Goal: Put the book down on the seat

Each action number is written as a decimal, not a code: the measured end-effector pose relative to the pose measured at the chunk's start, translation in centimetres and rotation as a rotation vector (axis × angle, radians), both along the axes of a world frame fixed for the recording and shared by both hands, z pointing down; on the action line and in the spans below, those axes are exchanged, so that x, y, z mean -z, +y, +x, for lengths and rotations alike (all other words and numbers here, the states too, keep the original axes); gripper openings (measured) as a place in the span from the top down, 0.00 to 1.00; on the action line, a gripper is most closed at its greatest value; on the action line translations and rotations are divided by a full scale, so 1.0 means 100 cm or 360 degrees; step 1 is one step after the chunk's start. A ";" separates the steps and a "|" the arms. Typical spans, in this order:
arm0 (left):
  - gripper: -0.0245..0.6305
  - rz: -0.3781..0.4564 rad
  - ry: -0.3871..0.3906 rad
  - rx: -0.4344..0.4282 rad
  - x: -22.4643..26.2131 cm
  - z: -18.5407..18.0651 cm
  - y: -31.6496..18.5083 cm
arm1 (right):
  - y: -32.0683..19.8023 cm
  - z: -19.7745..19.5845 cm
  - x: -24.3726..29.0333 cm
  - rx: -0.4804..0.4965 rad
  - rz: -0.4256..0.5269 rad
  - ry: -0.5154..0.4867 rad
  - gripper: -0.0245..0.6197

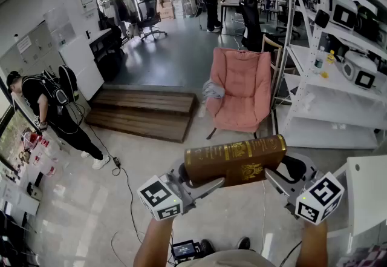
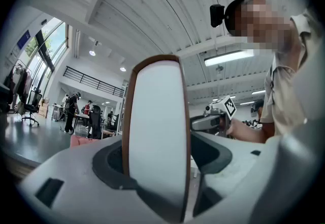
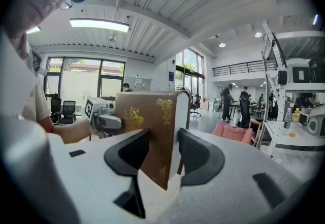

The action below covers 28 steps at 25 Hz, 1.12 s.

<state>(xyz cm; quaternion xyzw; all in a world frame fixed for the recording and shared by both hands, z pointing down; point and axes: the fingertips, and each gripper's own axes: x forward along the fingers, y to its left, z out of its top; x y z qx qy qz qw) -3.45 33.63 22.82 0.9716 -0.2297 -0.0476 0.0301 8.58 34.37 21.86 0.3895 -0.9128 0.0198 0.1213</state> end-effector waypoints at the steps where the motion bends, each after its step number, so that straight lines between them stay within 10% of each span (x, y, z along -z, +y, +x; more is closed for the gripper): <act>1: 0.49 0.0001 0.0001 -0.0003 -0.002 -0.003 -0.001 | -0.001 -0.003 -0.002 -0.0002 0.0000 0.0001 0.69; 28: 0.49 -0.0058 0.0026 -0.0002 -0.027 -0.056 -0.065 | -0.065 -0.056 -0.024 -0.0026 -0.0027 -0.0011 0.68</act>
